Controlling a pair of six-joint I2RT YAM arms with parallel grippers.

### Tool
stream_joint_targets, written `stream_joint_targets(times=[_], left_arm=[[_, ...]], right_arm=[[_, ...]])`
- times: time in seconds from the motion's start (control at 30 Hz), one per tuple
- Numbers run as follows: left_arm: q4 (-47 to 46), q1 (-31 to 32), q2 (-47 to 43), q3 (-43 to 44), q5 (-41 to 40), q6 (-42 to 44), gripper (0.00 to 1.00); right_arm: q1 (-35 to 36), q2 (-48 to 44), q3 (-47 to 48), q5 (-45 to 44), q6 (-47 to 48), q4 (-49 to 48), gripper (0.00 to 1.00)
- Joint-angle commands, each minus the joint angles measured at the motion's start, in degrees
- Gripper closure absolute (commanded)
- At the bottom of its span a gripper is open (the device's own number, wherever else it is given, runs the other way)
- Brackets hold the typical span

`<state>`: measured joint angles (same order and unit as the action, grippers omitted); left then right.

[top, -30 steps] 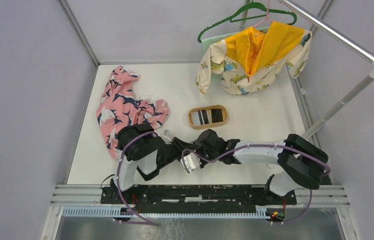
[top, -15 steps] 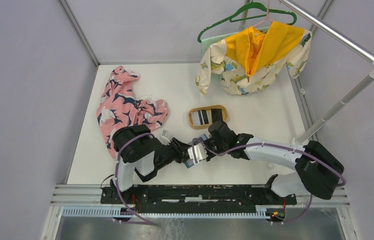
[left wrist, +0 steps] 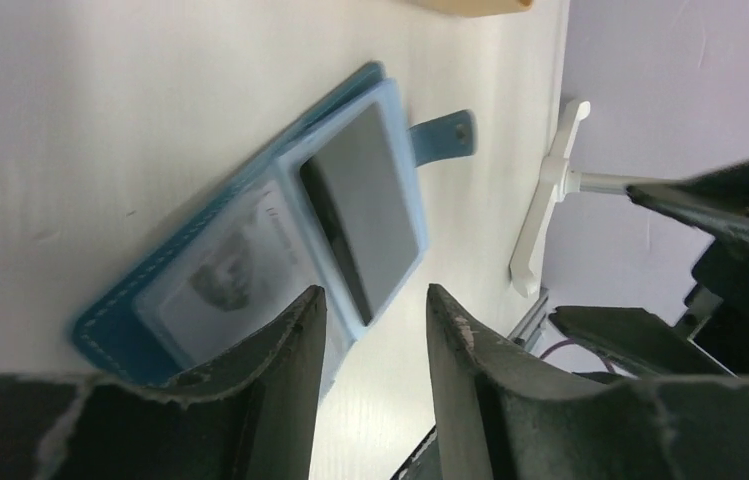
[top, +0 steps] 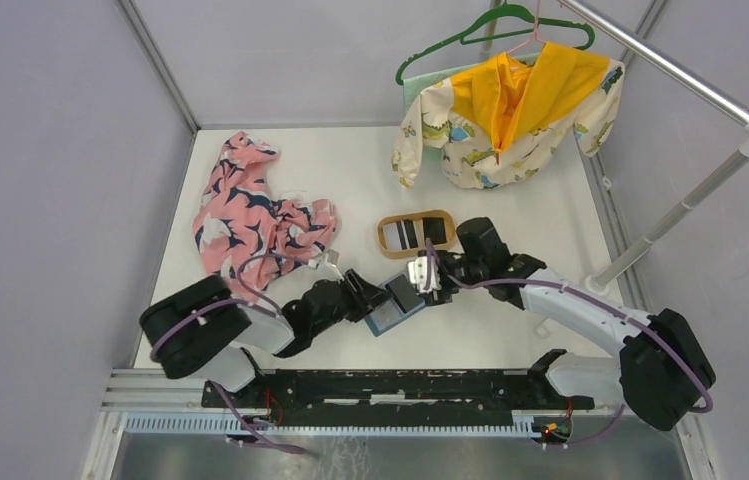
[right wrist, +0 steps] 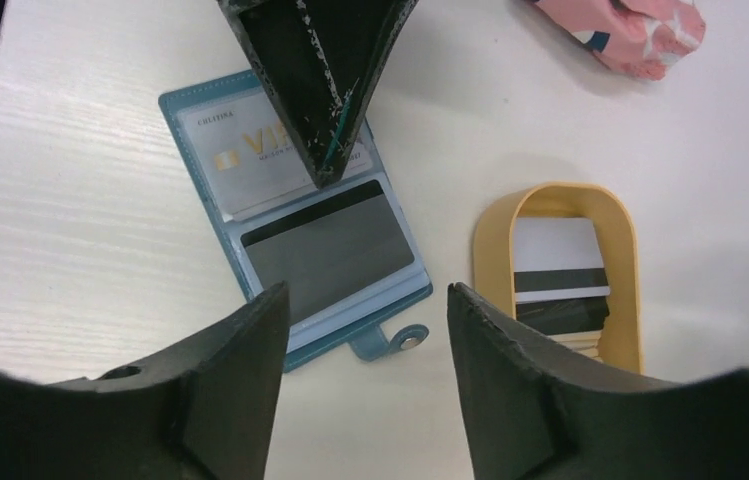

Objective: Put the credit cards into the card holder
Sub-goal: Insert the credit card into the card holder.

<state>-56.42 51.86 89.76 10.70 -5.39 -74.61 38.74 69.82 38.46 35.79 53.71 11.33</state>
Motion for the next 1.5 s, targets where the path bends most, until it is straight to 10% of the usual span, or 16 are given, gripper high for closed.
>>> stream_joint_targets(times=[0.0,0.33,0.97,1.47], left_arm=[[28.39,1.61,-14.11,7.69,-9.97,16.64,0.49],[45.79,2.47,-33.18,11.56,-20.86,31.02,0.00],[44.69,2.47,-26.03,9.38,-11.83,24.95,0.40],[45.52,2.53,-18.14,11.86,-8.85,23.63,0.47]], right_arm=[[-4.74,-1.59,-1.27,9.07,-11.58,-4.31,0.31],[-8.84,7.89,-0.80,16.66,-33.87,-10.89,0.31],[-9.02,19.97,4.50,8.24,-48.65,-9.29,0.37],[-10.75,22.08,3.83,10.00,-55.76,-12.24,0.41]])
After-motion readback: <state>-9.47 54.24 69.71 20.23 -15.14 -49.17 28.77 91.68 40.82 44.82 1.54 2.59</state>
